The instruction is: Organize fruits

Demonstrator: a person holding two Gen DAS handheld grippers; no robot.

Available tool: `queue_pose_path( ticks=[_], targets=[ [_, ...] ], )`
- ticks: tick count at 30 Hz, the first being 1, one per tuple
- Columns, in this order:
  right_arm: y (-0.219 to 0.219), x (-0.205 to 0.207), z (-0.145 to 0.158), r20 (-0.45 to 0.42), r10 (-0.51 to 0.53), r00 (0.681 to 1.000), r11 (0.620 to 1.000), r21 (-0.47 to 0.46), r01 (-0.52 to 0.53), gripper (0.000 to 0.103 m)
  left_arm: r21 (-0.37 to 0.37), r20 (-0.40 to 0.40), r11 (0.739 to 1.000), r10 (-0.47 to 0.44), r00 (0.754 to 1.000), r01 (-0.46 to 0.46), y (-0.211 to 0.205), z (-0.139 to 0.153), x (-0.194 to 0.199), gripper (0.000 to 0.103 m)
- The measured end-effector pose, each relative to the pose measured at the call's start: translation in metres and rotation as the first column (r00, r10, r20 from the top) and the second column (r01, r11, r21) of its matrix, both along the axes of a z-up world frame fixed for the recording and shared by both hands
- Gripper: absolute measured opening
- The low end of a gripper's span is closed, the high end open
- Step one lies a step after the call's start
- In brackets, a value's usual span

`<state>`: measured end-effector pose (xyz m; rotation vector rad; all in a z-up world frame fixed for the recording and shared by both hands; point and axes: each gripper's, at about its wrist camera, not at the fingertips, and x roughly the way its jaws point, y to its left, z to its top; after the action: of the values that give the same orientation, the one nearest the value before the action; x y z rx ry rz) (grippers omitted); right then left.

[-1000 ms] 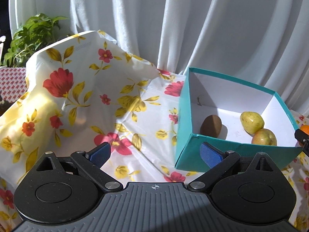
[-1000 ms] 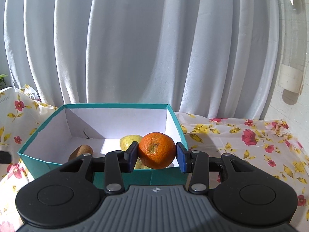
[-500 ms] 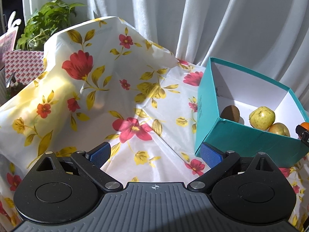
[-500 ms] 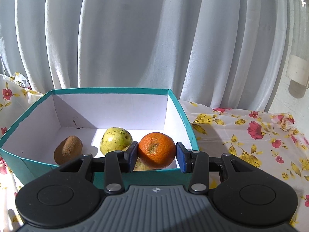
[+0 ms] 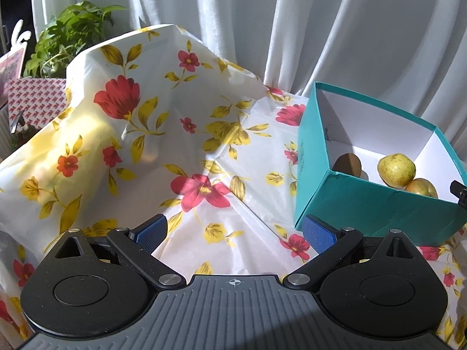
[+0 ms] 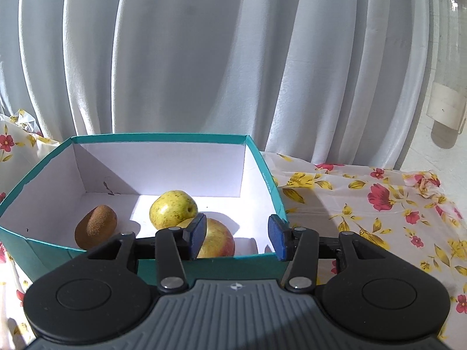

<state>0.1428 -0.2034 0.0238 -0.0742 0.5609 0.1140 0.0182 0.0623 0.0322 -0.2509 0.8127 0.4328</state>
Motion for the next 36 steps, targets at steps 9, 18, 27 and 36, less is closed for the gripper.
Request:
queue_pose_path(
  ticks=[9,18,27,36],
  targets=[
    [-0.011,-0.054,0.04,0.132,0.095,0.987,0.993,0.064,-0.104,0.098,0.02,-0.006,1.0,-0.016,1.0,0.017,-0.005,-0.004,-0.013,0.101],
    [-0.019,-0.095,0.047,0.153,0.173,0.973,0.967,0.162,-0.197,0.103,0.095,0.004,0.992,-0.087,0.996,0.086,-0.025,-0.009,-0.043,0.101],
    [-0.016,-0.133,0.036,0.058,0.155,0.986,0.962,0.218,-0.164,0.103,0.108,0.001,0.973,-0.207,0.978,0.206,-0.031,-0.018,-0.072,0.101],
    [0.004,-0.178,0.045,0.055,0.114,0.992,0.985,0.121,-0.12,0.103,0.101,-0.011,0.942,-0.32,0.947,0.32,-0.035,-0.039,-0.097,0.1]
  ],
)
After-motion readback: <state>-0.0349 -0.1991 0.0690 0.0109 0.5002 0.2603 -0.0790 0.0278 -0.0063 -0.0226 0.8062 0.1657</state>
